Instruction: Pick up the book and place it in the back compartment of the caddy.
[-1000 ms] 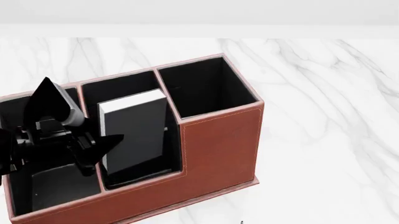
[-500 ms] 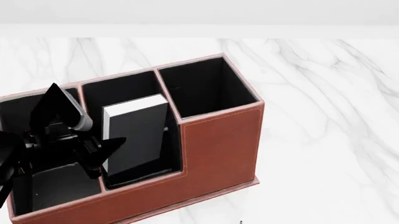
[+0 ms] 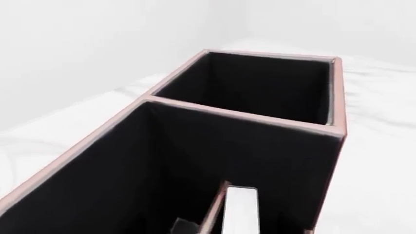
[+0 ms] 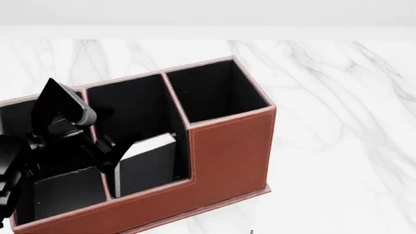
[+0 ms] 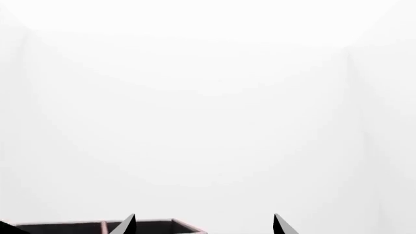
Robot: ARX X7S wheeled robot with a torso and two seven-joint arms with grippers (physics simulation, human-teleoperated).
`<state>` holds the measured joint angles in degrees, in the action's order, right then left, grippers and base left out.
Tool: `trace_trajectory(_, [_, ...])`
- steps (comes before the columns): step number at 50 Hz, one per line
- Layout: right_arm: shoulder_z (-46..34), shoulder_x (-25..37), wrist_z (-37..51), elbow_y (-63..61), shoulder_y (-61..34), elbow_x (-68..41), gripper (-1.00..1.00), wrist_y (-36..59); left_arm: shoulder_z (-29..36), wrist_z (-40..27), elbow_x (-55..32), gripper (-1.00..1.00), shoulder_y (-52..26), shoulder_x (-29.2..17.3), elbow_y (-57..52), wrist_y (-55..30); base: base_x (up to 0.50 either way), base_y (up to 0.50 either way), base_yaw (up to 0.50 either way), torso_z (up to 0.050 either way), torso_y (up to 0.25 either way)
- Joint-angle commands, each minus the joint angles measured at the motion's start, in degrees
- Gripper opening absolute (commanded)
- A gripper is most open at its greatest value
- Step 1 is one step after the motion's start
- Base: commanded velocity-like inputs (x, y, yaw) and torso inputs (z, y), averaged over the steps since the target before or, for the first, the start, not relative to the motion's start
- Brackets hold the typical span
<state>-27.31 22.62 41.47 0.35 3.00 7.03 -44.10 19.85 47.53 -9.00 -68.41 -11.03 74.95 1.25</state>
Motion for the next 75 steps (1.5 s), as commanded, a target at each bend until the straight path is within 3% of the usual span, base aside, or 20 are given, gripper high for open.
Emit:
trace_trajectory(1, [-0.1, 0.1, 0.1, 0.0, -0.1, -0.1, 1.0, 0.1, -7.4, -0.1, 3.7, 1.0, 0.3, 0.9, 0.0, 1.5, 0.0, 0.0, 0.0, 0.0, 0.0])
trace_trajectory(16, [-0.5, -0.2, 0.1, 0.3, -0.6, 0.2, 1.0, 1.0, -12.0, 1.7, 3.2, 1.0, 2.9, 0.0, -2.7, 1.2, 0.0, 0.0, 0.0, 0.0, 0.0])
trace_trajectory(19, [-0.4, -0.3, 0.0, 0.4, -0.9, 0.1, 1.0, 1.4, -14.6, 3.6, -2.2, 1.0, 12.3, -2.6, -25.4, -16.7, 0.0, 0.0, 0.0, 0.0, 0.0])
trace_trajectory(25, [-0.2, 0.0, -0.9, -2.4, -2.1, -1.1, 1.0, 5.4, -19.1, 0.7, -9.5, 1.0, 27.1, -6.5, -63.0, -34.2, 0.0, 0.0, 0.0, 0.0, 0.0])
trace_trajectory(33, [0.4, 0.5, -1.6, -7.6, -2.6, -0.7, 1.0, 10.5, -23.5, -3.1, -14.6, 1.0, 36.4, -7.9, -82.5, -42.9, 0.0, 0.0, 0.0, 0.0, 0.0])
trace_trajectory(42, [1.2, 1.2, -2.2, -12.2, -2.7, -1.8, 1.0, 15.0, -29.1, -2.5, -23.5, 1.0, 43.2, -8.9, -94.7, -50.4, 0.0, 0.0, 0.0, 0.0, 0.0])
trace_trajectory(53, [2.6, 2.3, -2.5, -20.6, -2.3, -0.4, 1.0, 22.3, -38.2, -4.2, -31.8, 1.0, 52.7, -8.5, -110.9, -52.5, 0.0, 0.0, 0.0, 0.0, 0.0])
trace_trajectory(75, [4.4, 4.2, -3.7, -37.4, -0.1, 3.9, 1.0, 31.9, -48.4, -7.7, -45.0, 1.0, 56.5, -7.9, -125.0, -54.2, 0.0, 0.0, 0.0, 0.0, 0.0])
